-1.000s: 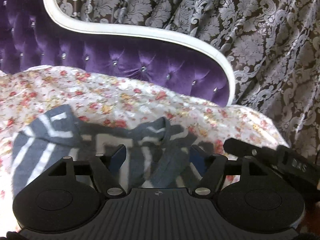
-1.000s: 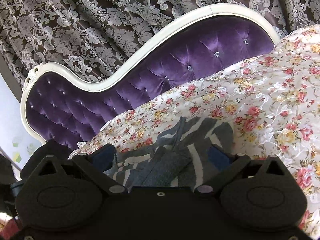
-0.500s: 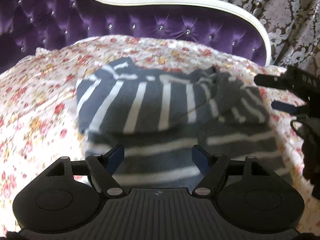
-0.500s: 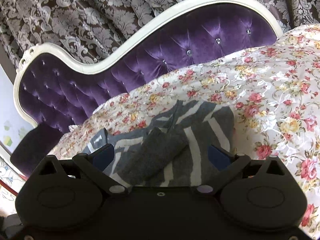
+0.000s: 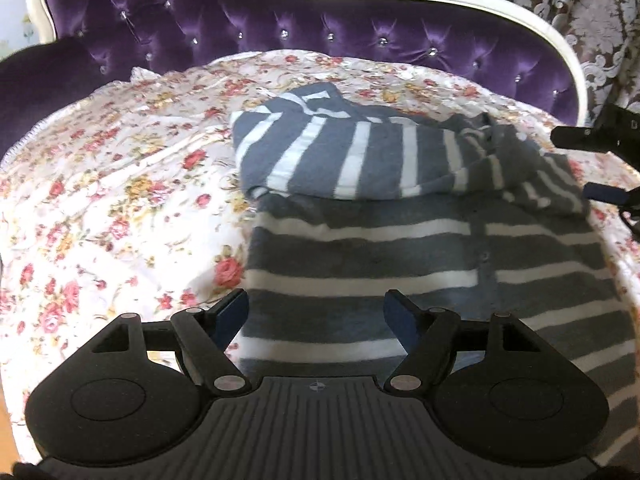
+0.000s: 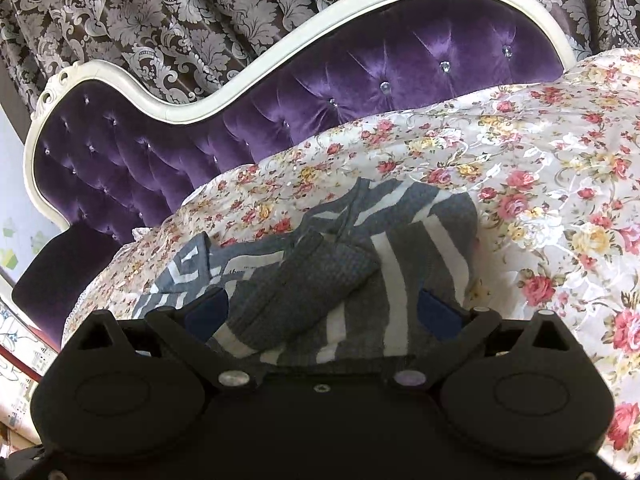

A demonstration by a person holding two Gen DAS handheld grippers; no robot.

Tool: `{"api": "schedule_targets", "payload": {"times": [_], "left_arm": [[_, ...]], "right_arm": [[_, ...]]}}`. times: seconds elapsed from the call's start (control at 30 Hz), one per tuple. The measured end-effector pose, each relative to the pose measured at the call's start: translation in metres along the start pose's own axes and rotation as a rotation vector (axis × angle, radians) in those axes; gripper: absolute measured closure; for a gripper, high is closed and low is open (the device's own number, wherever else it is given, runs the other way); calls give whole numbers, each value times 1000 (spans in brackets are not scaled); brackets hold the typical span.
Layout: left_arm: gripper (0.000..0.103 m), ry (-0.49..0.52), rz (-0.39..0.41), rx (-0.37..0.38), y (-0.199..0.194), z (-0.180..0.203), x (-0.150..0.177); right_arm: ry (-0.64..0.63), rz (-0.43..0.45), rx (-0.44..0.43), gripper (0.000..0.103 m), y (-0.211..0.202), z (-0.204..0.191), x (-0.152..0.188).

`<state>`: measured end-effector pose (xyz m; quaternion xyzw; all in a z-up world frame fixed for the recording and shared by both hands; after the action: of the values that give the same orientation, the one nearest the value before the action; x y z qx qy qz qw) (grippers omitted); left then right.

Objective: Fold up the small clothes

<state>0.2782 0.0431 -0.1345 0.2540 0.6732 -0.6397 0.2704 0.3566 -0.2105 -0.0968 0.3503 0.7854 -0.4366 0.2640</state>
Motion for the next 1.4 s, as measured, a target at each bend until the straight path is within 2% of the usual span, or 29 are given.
{"api": "schedule_targets", "payload": {"times": [0.2, 0.3, 0.57, 0.7, 0.93, 1.1, 1.27, 1.4], "left_arm": [[30, 96, 52, -48, -7, 8, 0], [30, 129, 68, -29, -7, 15, 0], [30, 57, 22, 110, 14, 20, 6], [27, 49, 46, 109, 18, 19, 9], [23, 41, 27, 106, 19, 20, 7], [18, 42, 11, 100, 20, 22, 8], [17, 43, 0, 97, 20, 23, 9], [16, 42, -14, 97, 20, 24, 10]], "right_arm": [[-11, -10, 0, 2, 4, -1, 3], [-17, -13, 2, 2, 5, 0, 4], [-44, 23, -43, 2, 1, 2, -5], [-36, 57, -34, 2, -4, 11, -14], [-38, 67, -16, 2, -2, 14, -18], [-144, 82, 34, 2, 3, -1, -16], [-202, 35, 100, 2, 24, -10, -14], [-250, 35, 164, 2, 41, -23, -21]]}}
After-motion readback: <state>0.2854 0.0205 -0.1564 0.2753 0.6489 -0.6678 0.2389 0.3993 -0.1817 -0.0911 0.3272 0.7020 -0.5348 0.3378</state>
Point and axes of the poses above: each gripper's, at about its wrist camera, not at the fingertips, and y roughly the way its jaws point, z to its right, x to its underside, the point moved 9 cm from there along y, roughly the way its jaws point, and after that the axes turned 4 degrees about -x, right-handed, at the moved point
